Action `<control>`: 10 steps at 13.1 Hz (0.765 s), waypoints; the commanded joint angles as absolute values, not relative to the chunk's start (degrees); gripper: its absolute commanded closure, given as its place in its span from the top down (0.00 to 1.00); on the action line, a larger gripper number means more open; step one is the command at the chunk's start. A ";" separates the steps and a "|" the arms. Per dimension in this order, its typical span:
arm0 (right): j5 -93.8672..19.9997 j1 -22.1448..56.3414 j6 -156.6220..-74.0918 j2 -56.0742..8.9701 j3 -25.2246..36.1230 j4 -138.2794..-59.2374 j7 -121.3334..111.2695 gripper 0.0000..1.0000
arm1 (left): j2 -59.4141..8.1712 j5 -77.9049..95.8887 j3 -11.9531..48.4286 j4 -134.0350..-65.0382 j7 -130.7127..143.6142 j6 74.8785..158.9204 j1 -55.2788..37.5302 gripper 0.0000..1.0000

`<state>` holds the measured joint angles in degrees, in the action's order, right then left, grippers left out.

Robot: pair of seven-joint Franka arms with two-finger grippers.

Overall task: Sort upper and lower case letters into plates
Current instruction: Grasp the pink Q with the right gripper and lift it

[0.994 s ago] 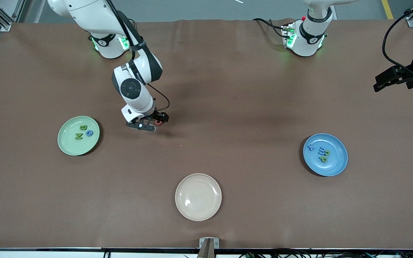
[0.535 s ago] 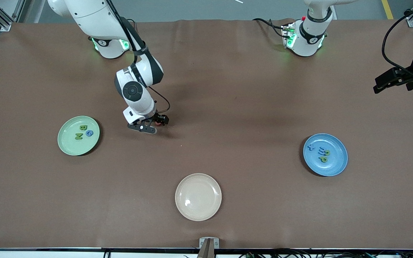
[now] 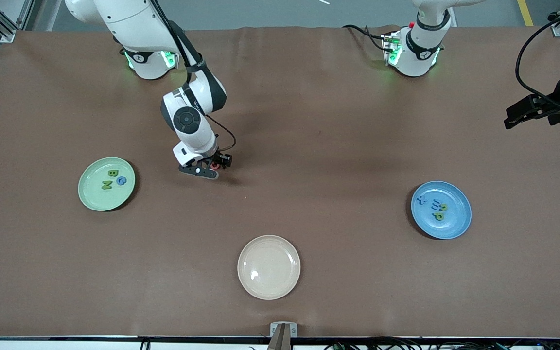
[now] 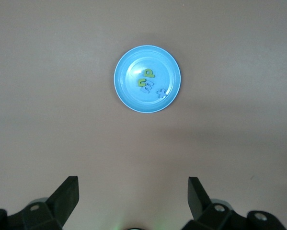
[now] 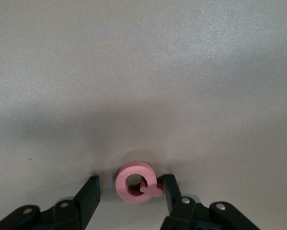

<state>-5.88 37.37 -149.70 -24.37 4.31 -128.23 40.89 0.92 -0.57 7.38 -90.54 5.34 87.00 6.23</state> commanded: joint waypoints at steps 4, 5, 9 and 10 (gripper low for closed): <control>-6.50 37.27 -150.12 -24.52 4.66 -128.50 41.57 0.30 | 1.76 -0.35 7.56 -91.23 4.13 87.63 6.50 1.00; -6.50 37.18 -150.29 -24.52 4.66 -128.50 41.57 0.18 | 1.76 -0.35 7.56 -91.58 4.13 87.71 6.50 1.00; -6.50 37.18 -143.31 -18.59 4.83 -128.06 41.05 0.10 | 1.85 -0.35 7.65 -91.93 4.13 87.71 6.42 1.00; -6.42 36.57 -136.04 -14.63 5.27 -126.93 40.17 0.10 | 1.76 -0.35 7.65 -91.93 4.13 87.71 6.42 1.00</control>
